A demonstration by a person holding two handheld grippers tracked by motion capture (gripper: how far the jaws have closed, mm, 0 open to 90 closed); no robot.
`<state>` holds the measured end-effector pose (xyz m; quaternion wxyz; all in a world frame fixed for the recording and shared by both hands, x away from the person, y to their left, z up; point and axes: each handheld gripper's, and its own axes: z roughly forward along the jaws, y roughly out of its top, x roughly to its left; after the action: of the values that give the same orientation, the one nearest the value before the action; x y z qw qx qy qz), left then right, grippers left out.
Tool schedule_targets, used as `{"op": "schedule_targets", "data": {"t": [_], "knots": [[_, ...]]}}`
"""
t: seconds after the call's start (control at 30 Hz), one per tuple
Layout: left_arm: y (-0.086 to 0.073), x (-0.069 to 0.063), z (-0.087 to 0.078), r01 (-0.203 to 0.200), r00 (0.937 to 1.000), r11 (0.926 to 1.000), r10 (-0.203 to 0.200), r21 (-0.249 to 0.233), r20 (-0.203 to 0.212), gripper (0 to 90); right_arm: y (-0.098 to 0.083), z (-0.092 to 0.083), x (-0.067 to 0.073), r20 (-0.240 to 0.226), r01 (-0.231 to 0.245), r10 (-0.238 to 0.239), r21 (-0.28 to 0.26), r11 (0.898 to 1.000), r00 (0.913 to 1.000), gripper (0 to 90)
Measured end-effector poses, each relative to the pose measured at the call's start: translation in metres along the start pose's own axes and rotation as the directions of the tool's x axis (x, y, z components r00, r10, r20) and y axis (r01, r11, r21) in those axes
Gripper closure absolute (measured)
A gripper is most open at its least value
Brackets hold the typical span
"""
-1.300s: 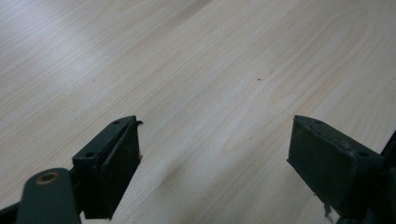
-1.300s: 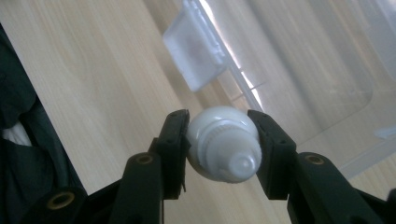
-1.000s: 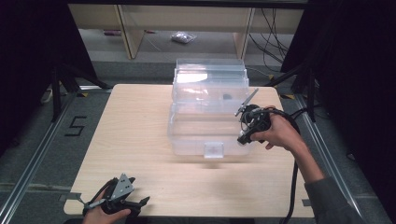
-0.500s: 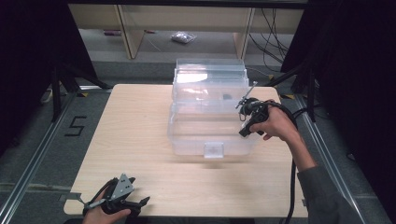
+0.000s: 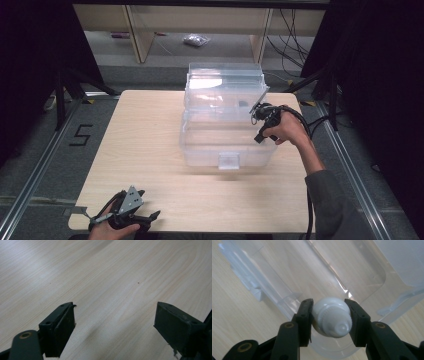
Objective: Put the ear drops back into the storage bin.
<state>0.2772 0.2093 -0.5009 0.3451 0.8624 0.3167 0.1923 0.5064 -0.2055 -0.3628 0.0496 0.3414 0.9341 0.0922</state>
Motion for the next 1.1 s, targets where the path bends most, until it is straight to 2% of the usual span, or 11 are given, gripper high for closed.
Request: {"op": "schedule_targets", "data": {"t": [0.2, 0.27, 0.3, 0.47, 0.5, 0.57, 0.63, 0.67, 0.83, 1.03, 1.1], "knots": [[0.000, 0.000, 0.002, -0.001, 1.0000, 1.0000, 0.001, -0.009, 0.001, 16.2, 0.007, 0.013, -0.001, -0.004, -0.015, 0.015, 0.015, 1.000, 0.9999, 60.1], [0.000, 0.000, 0.002, 0.000, 1.0000, 1.0000, 0.000, -0.009, 0.002, 16.2, 0.008, 0.017, -0.004, -0.008, 0.011, -0.011, 0.017, 1.000, 0.9999, 60.1], [0.000, 0.000, 0.002, 0.000, 1.0000, 1.0000, 0.000, -0.010, 0.003, 16.2, 0.009, 0.017, -0.002, -0.008, -0.016, 0.016, 0.026, 1.000, 0.9998, 60.1], [0.000, 0.000, 0.002, 0.000, 1.0000, 1.0000, 0.000, -0.009, 0.001, 16.2, 0.009, 0.023, -0.009, 0.016, 0.002, -0.002, 0.036, 0.999, 0.9999, 60.1], [0.000, 0.000, 0.002, 0.004, 1.0000, 0.9999, -0.004, -0.012, 0.001, 16.2, 0.009, 0.024, -0.008, 0.012, -0.032, 0.031, 0.051, 0.998, 0.9994, 60.2], [0.000, 0.000, 0.001, 0.000, 1.0000, 1.0000, 0.001, -0.009, 0.005, 16.2, 0.010, 0.026, -0.009, 0.013, -0.043, 0.043, 0.059, 0.997, 0.9990, 60.1], [0.000, -0.001, 0.003, 0.016, 0.9999, 0.9996, -0.016, -0.022, -0.002, 16.2, 0.011, 0.029, -0.012, 0.015, -0.021, 0.020, 0.049, 0.999, 0.9997, 60.1], [0.000, -0.001, 0.003, 0.017, 0.9999, 0.9996, -0.017, -0.021, 0.002, 16.2, 0.011, 0.029, -0.010, 0.012, -0.067, 0.067, 0.072, 0.995, 0.9977, 60.1], [0.000, -0.001, 0.002, 0.014, 0.9999, 0.9996, -0.013, -0.023, 0.006, 16.2, 0.011, 0.038, -0.015, 0.002, -0.054, 0.054, 0.062, 0.997, 0.9986, 60.1], [0.000, 0.000, 0.002, 0.001, 1.0000, 0.9999, -0.001, -0.010, 0.001, 16.2, 0.010, 0.048, -0.014, -0.008, -0.085, 0.086, 0.083, 0.993, 0.9963, 60.1], [0.000, -0.001, 0.003, 0.015, 0.9999, 0.9997, -0.015, -0.021, 0.002, 16.2, 0.011, 0.049, -0.016, -0.010, -0.065, 0.066, 0.081, 0.995, 0.9978, 60.2]]}}
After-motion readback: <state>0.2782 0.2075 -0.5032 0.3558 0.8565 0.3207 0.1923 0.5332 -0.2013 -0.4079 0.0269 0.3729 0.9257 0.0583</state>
